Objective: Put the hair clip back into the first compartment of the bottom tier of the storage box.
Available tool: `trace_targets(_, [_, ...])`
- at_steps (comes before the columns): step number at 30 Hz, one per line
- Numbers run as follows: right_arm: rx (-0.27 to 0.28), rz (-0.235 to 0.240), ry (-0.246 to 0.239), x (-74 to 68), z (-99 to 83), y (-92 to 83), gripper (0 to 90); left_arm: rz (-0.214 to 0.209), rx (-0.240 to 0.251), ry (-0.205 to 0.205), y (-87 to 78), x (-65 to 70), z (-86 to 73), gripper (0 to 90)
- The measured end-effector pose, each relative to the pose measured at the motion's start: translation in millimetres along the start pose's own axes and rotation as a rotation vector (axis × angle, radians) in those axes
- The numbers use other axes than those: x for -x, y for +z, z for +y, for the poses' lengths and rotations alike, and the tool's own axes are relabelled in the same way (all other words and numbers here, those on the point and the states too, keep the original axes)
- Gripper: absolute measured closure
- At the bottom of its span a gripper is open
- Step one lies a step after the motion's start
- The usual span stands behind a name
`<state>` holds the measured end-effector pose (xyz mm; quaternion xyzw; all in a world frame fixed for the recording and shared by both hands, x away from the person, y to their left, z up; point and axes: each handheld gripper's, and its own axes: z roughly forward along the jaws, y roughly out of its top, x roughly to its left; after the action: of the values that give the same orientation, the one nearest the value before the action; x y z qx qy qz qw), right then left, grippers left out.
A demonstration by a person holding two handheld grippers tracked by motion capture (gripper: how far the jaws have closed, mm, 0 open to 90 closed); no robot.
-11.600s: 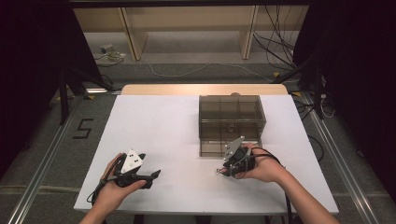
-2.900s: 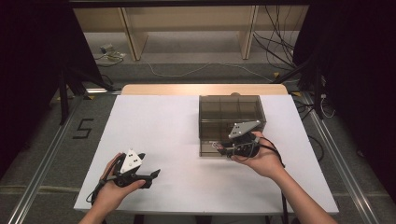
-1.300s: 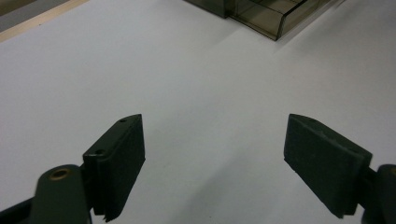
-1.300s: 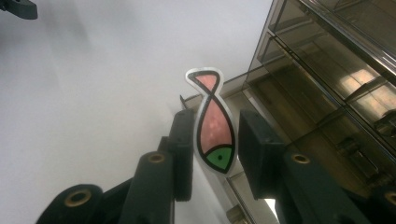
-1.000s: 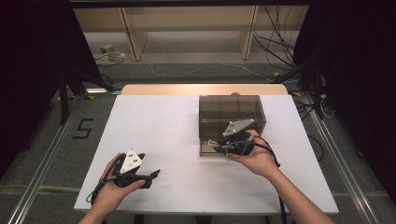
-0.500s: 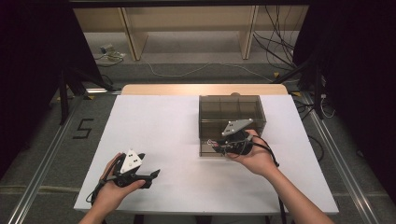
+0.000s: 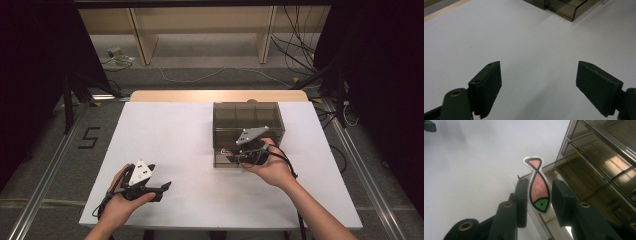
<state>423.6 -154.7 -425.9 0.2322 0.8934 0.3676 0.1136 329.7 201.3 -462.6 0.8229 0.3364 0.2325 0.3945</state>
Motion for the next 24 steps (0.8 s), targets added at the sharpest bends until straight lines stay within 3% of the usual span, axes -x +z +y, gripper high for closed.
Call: trace_targets(24, [-0.008,0.0,0.004,2.7,2.7,6.9,67.5,0.0,0.002,-0.002,0.1,0.0,0.0,20.5])
